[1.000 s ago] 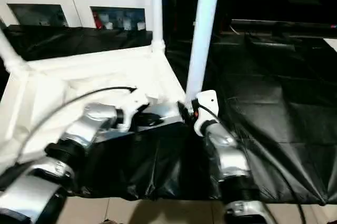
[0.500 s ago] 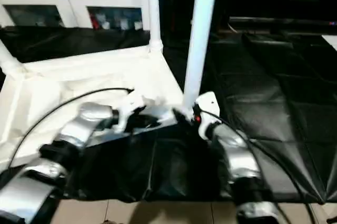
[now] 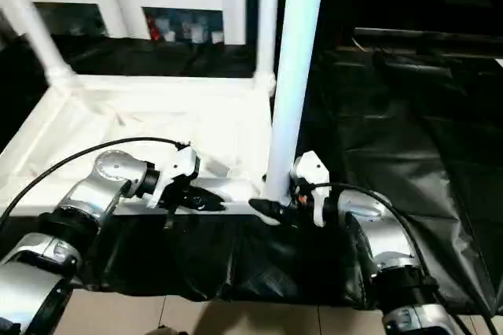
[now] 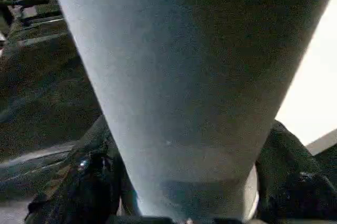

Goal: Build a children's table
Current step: Rotate leg to tighten

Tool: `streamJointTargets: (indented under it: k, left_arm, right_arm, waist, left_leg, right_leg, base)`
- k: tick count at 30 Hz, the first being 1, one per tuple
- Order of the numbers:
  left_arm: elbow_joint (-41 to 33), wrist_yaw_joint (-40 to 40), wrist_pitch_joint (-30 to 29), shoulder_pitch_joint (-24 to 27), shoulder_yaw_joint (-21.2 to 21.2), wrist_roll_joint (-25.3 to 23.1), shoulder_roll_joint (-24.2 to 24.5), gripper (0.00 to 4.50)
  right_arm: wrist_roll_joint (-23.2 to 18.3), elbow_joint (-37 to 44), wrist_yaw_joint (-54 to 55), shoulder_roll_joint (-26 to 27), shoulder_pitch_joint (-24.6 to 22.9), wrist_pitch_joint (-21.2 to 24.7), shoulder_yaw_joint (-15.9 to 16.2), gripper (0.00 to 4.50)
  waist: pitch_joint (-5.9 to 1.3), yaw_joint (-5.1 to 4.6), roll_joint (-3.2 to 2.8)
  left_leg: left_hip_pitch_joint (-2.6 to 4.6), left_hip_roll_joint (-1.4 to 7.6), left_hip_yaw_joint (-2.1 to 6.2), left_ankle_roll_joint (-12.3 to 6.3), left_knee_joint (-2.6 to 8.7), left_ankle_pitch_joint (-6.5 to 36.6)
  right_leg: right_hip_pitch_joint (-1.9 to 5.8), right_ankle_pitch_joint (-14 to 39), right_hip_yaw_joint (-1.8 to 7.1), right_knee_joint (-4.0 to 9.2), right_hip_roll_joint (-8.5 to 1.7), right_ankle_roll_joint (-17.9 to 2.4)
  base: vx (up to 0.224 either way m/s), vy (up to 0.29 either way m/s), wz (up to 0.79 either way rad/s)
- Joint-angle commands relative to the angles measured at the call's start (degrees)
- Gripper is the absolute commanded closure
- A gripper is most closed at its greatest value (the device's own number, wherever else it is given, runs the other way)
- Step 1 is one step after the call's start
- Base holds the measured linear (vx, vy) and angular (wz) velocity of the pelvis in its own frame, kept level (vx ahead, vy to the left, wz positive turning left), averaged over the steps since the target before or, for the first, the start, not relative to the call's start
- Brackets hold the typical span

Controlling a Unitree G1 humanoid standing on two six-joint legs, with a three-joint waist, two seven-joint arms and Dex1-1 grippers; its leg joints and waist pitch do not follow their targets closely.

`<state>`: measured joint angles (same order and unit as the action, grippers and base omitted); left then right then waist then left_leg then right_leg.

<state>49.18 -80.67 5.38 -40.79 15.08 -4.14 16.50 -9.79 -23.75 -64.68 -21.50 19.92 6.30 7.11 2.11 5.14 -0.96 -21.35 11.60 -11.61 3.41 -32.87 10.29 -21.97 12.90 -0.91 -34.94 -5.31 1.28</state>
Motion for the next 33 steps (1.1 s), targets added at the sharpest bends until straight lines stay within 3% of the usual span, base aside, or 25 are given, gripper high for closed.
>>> streamJointTargets:
  k: [1, 5, 10, 13, 14, 17, 22, 23, 24, 25, 30, 33]
  left_arm:
    - [1.37, 0.13, 0.24, -0.40, 1.99, -1.26, -0.71, 4.50]
    - [2.12, 0.08, 0.55, -0.64, 1.82, -1.06, -0.74, 4.50]
    - [2.55, 4.25, -1.81, -0.59, 0.20, -0.33, -1.84, 4.50]
    - [2.12, 10.57, -4.73, -0.58, -1.61, 0.24, -4.24, 4.50]
    - [2.12, 10.57, -4.73, -0.58, -1.61, 0.24, -4.24, 4.50]
    - [1.11, 21.23, -7.46, -0.24, -2.53, -0.65, -8.95, 4.50]
    - [-0.25, 27.18, -8.61, 0.19, -2.99, -0.80, -12.63, 4.50]
    - [-0.87, 27.75, -9.03, 0.52, -2.87, -0.73, -13.50, 4.50]
    - [-1.03, 27.78, -8.79, 0.68, -2.78, -0.69, -13.86, 4.50]
    - [-1.04, 27.39, -8.68, 0.81, -2.78, -0.53, -13.96, 4.50]
    - [-1.91, 25.78, -8.05, 1.76, -2.50, -0.44, -12.74, 4.50]
    - [-2.46, 22.08, -6.91, 2.46, -2.34, 0.15, -11.01, 4.50]
  right_arm:
    - [-0.87, 1.92, -3.59, 0.63, 0.50, 0.48, 3.54, 1.75]
    - [-1.26, 2.33, -3.55, 1.25, 0.14, 1.22, 3.52, 1.79]
    - [-1.85, 3.31, 2.00, 4.19, -1.38, 2.35, 1.62, 1.80]
    - [0.64, 0.52, 15.75, 8.76, -1.32, 1.55, -1.74, 1.80]
    - [0.64, 0.52, 15.75, 8.76, -1.32, 1.55, -1.74, 1.80]
    - [4.94, -2.50, 35.07, 15.46, -1.29, 0.48, -5.04, 1.80]
    - [7.27, -4.11, 45.95, 20.26, -0.37, 1.48, -6.28, 1.80]
    - [7.92, -4.79, 47.98, 21.23, 0.13, 0.34, -6.37, 1.45]
    - [7.87, -5.13, 48.35, 21.55, 0.54, -0.91, -6.61, 1.45]
    - [7.36, -5.28, 48.09, 21.57, 0.91, -1.73, -7.03, 1.10]
    - [5.81, -4.86, 44.00, 20.10, 1.80, -2.77, -7.27, 0.82]
    - [4.33, -3.45, 36.81, 16.83, 1.68, -1.70, -6.20, 0.59]
  waist:
    - [-2.91, -0.06, 0.66]
    - [-3.01, 0.05, 0.65]
    - [-2.77, 0.05, 0.67]
    - [-2.49, -0.47, 0.69]
    - [-2.43, -0.60, 0.68]
    - [-2.31, -1.15, 0.72]
    - [-2.44, -1.71, 0.68]
    - [-2.51, -1.67, 0.66]
    - [-2.54, -1.67, 0.68]
    - [-2.58, -1.66, 0.63]
    - [-2.70, -1.66, 0.68]
    - [-2.67, -1.62, 0.84]
  left_leg:
    - [0.89, 1.67, 0.51, -3.55, 3.38, 9.69]
    - [0.85, 1.61, 0.48, -4.31, 3.21, 8.63]
    - [0.90, 1.66, 0.51, -3.45, 3.48, 10.43]
    - [1.27, 1.65, 0.81, -0.40, 4.20, 14.90]
    - [1.23, 1.65, 0.84, -0.05, 4.28, 15.34]
    - [1.30, 1.57, 1.10, 1.93, 4.71, 16.78]
    - [1.05, 1.31, 0.99, 0.88, 4.53, 14.91]
    - [1.00, 1.22, 0.98, 0.46, 4.44, 14.50]
    - [0.94, 1.24, 0.98, 0.33, 4.41, 14.39]
    - [0.95, 1.18, 0.93, -0.02, 4.34, 14.21]
    - [0.65, 1.09, 0.88, -1.83, 4.05, 12.02]
    - [0.55, 1.08, 0.90, -2.89, 3.94, 11.94]
  right_leg:
    - [1.97, -0.53, 1.00, 3.55, -2.21, -15.73]
    - [2.02, -2.50, 0.92, 3.35, -2.17, -16.16]
    - [1.89, 1.40, 0.98, 3.75, -2.29, -15.75]
    - [1.47, 10.41, 1.12, 4.57, -2.54, -13.94]
    - [1.41, 11.48, 1.22, 4.70, -2.57, -13.56]
    - [1.04, 15.51, 1.38, 5.18, -2.56, -11.09]
    - [1.00, 11.91, 1.47, 5.09, -2.24, -10.32]
    - [1.13, 11.23, 1.41, 5.13, -2.22, -10.09]
    - [1.18, 10.78, 1.44, 5.09, -2.26, -10.04]
    - [1.18, 10.11, 1.42, 5.08, -2.20, -10.07]
    - [1.64, 5.19, 1.32, 4.66, -2.07, -10.86]
    - [1.92, 5.67, 1.24, 4.71, -2.18, -11.15]
  base:
    - [0.000, 0.000, 0.00]
    - [0.000, 0.000, 0.00]
    - [0.000, 0.000, 0.00]
    - [0.000, 0.000, 0.00]
    - [0.000, 0.000, 0.00]
    - [0.000, 0.000, 0.00]
    - [0.000, 0.000, 0.00]
    - [0.000, 0.000, 0.00]
    - [0.000, 0.000, 0.00]
    - [0.000, 0.000, 0.00]
    - [0.000, 0.000, 0.00]
    - [0.000, 0.000, 0.00]
